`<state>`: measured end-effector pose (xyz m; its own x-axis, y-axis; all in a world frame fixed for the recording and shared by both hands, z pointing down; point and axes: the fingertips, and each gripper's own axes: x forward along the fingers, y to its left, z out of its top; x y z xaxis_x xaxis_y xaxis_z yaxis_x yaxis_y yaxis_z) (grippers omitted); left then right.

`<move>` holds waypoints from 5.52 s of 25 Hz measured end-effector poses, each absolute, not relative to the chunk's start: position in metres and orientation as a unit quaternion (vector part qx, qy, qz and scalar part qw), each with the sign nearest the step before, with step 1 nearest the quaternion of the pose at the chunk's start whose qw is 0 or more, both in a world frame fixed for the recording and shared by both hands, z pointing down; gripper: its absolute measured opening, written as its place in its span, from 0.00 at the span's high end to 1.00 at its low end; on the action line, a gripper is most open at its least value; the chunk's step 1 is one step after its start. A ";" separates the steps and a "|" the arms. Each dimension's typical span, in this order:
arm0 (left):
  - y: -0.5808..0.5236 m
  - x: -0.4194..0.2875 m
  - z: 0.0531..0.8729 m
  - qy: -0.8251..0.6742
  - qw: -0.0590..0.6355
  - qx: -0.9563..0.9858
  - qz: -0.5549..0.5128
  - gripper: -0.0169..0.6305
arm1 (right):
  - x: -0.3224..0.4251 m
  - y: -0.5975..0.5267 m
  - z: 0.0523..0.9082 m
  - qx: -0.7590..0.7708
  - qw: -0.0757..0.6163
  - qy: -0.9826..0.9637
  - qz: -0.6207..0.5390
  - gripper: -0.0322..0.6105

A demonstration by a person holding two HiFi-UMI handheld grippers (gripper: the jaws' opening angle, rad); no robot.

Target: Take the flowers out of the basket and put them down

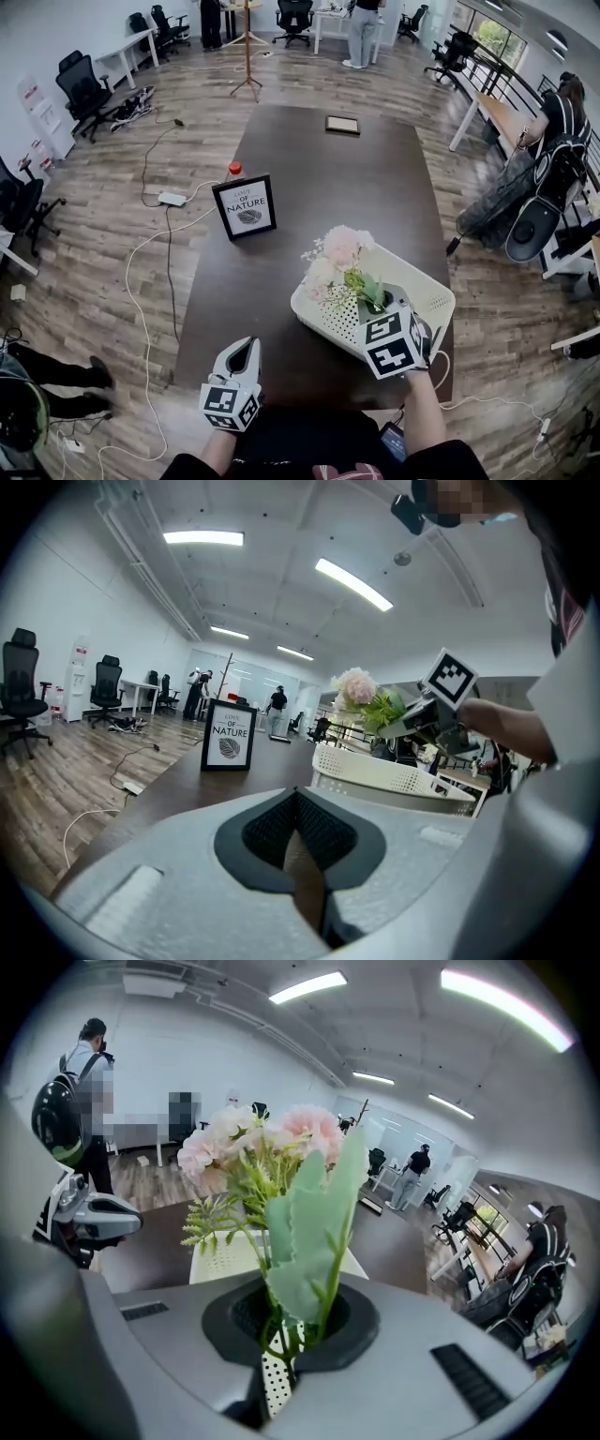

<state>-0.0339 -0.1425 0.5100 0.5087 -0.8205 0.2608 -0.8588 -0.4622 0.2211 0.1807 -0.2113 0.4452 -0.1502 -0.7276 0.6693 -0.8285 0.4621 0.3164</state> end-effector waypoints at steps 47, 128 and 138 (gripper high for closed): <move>-0.126 -0.182 0.509 -0.552 0.154 0.819 0.041 0.96 | -0.044 -0.180 0.526 0.426 0.368 -0.806 0.180 0.91; -0.103 -0.202 0.516 -0.575 0.159 0.801 0.042 0.96 | -0.071 -0.151 0.667 0.390 0.424 -0.780 0.245 0.48; -0.105 -0.200 0.516 -0.571 0.159 0.804 0.042 0.96 | -0.078 -0.150 0.662 0.379 0.412 -0.794 0.239 0.36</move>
<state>-0.1999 -0.1053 0.5163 0.3439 -0.9052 0.2496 -0.9320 -0.2966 0.2084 -0.0779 -0.1498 0.6625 -0.3741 -0.4041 0.8347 -0.7979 0.5990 -0.0676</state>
